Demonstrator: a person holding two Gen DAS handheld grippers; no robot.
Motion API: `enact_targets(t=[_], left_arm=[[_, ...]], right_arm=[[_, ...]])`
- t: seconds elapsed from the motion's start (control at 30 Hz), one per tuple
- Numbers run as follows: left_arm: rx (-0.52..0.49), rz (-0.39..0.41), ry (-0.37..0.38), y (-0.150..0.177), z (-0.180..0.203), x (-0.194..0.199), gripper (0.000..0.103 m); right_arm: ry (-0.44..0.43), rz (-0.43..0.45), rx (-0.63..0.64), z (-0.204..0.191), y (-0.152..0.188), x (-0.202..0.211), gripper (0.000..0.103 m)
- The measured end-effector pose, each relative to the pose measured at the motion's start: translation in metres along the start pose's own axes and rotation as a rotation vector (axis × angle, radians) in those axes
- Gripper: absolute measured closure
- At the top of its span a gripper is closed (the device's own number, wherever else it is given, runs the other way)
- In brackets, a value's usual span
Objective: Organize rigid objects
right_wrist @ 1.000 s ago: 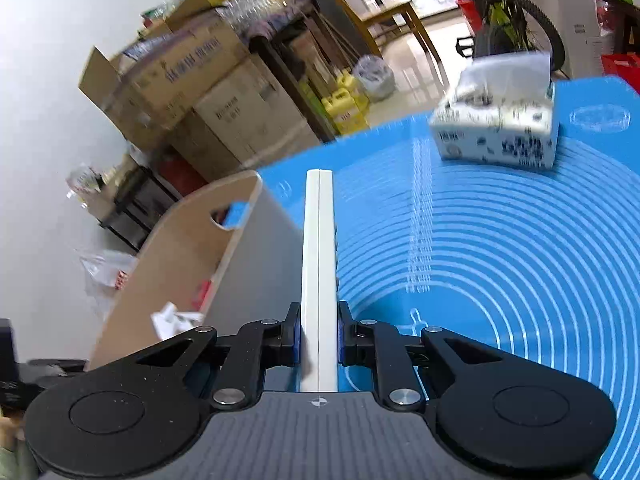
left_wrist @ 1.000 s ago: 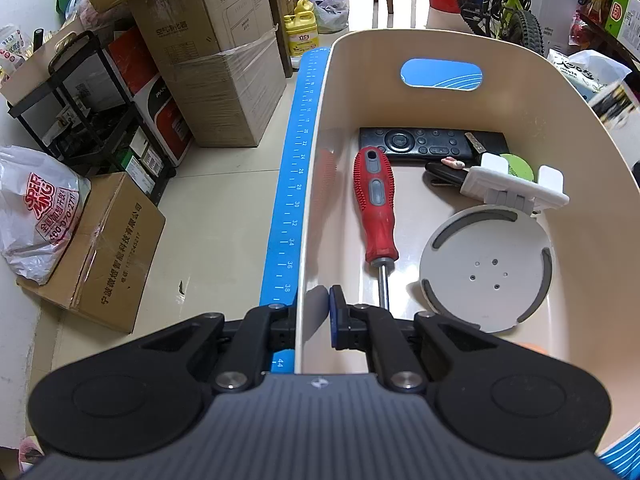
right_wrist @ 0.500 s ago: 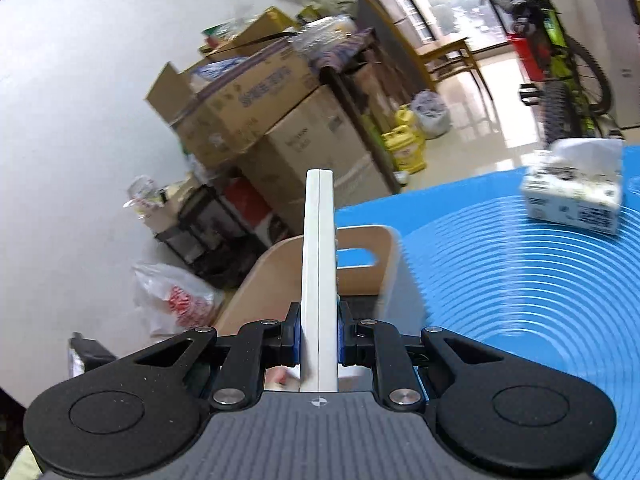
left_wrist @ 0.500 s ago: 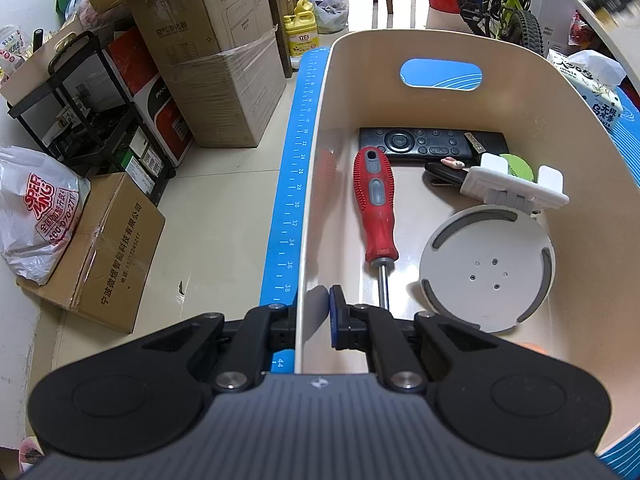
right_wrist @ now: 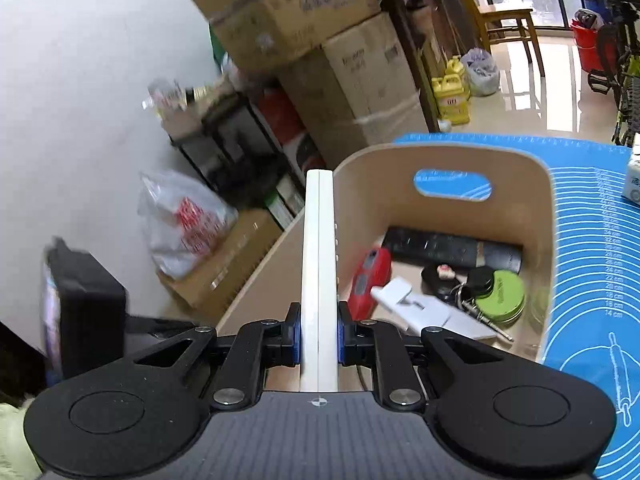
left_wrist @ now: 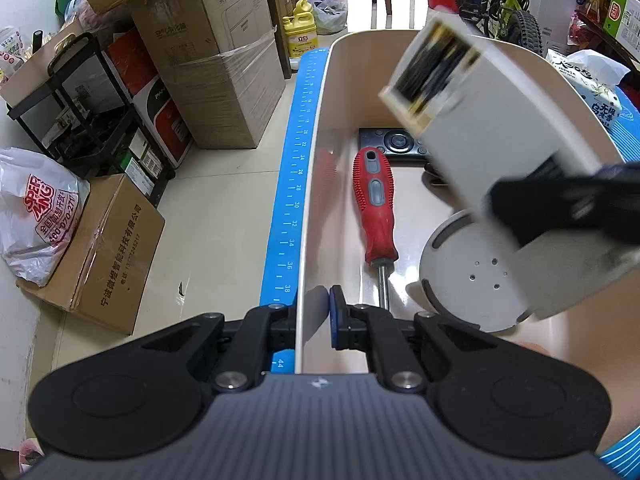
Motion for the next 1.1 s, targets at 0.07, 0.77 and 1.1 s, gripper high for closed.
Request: enact_targets(t=[0.07,0.77,1.1], left_arm=[[0.002,0.000,0.002,0.000,-0.001,0.000,0.092],[0.000,0.003,-0.011,-0.001,0.002,0.000,0.091],[0.004,0.007,-0.025,0.000,0.003,0.001,0.088]], right_arm=[[0.018,-0.007,0.023,-0.002,0.006,-0.010,0.078],[0.116,-0.098,0.057,0.014,0.027,-0.028,0.043],[0.122,0.061,0.096,0.015,0.015,0.043,0.022]])
Point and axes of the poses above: each gripper's, at about its wrist camera, not at the fingertips, and x roughly against the way its jaws point, z to its right, y to its underside, the point moved 6 cm from there along -x, roughly the way its jaws point, and after that the axes turned 10 degrees about -x, right-handed, at the moved point
